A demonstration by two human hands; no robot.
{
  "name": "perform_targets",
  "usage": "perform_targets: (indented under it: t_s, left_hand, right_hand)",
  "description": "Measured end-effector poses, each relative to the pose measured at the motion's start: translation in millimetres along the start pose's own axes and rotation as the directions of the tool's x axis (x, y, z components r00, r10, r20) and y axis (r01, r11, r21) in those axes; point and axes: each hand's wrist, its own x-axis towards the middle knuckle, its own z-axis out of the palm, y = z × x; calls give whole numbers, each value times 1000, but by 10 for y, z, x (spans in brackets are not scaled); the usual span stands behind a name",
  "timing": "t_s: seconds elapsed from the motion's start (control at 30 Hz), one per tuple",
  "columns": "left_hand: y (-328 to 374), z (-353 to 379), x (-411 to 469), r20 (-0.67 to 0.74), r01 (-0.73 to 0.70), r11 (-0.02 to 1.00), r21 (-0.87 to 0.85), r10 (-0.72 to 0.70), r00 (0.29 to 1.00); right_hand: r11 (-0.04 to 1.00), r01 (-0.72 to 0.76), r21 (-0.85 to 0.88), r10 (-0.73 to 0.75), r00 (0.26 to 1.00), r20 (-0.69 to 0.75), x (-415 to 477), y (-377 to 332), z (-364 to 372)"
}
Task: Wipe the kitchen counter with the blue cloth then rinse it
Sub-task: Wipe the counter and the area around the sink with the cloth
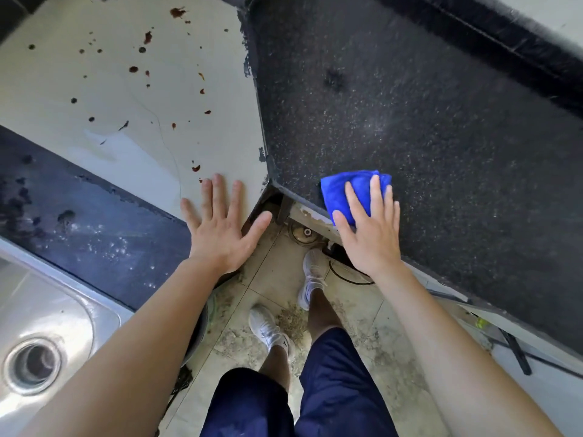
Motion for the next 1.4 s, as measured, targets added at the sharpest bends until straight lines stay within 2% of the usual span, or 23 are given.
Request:
perform_targets:
  t_s: [0.13, 0.2, 0.3, 0.37, 0.47, 0.53, 0.63, 0.73, 0.8, 1.0, 1.1, 1.3, 1.37, 1.4]
  left_hand:
    - [20, -6, -1, 29, -11, 1000, 9, 11, 1000]
    - [7, -84, -3, 32, -18, 1000, -7, 18, 999]
    - [-122, -269, -50, -64, -13, 1000, 3, 13, 998]
    - [-354, -361, -103, -135, 39, 999, -3, -40, 990]
    - [-841, -432, -159, -158, 155, 988, 19, -150, 976]
    - [-1133, -482, -130, -153, 217, 975, 56, -206, 966]
    - [-1368, -571, 66, -140, 268, 960, 82, -255, 957]
    - [-1356, -572, 284, -78, 293, 955, -38, -295, 952]
    - [-1302, -496, 323, -88, 306, 946, -106, -315, 945]
    - [-1315, -470, 370, -94, 293, 949, -116, -304, 948]
    - [-1319, -459, 362, -88, 294, 949, -109, -304, 949]
    - [-1313, -505, 374, -75, 281, 948, -152, -295, 953]
    - [-1314, -512, 359, -65, 283, 945, -167, -297, 953]
    - [-1316, -513, 346, -61, 286, 944, -164, -299, 952]
  right_hand:
    - [998, -57, 3, 57, 998, 9, 168, -336, -20]
    - [1000, -8, -3, 8, 1000, 15, 374, -580, -50]
    - [994, 107, -24, -107, 994, 3, 793, -1037, -69]
    - [987, 158, -35, -158, 987, -8, 1019, -1356, -28]
    - [986, 164, -24, -165, 986, -35, 1180, -1634, 40]
    - [982, 188, -33, -189, 982, -18, 1148, -1658, 58]
    - [950, 310, -35, -307, 950, 61, 862, -1535, 50]
    - [919, 389, -64, -377, 915, 145, 420, -1366, 62]
    - [904, 414, -106, -392, 902, 180, 288, -1314, 88]
    - [850, 513, -125, -481, 850, 214, 531, -1484, 20]
    - [835, 535, -133, -497, 835, 235, 853, -1737, -56]
    - [909, 413, -54, -395, 897, 196, 1592, -2725, 6]
    - [893, 447, -46, -429, 879, 206, 1460, -2798, 90]
    - [861, 507, -44, -487, 846, 217, 1301, -2737, 128]
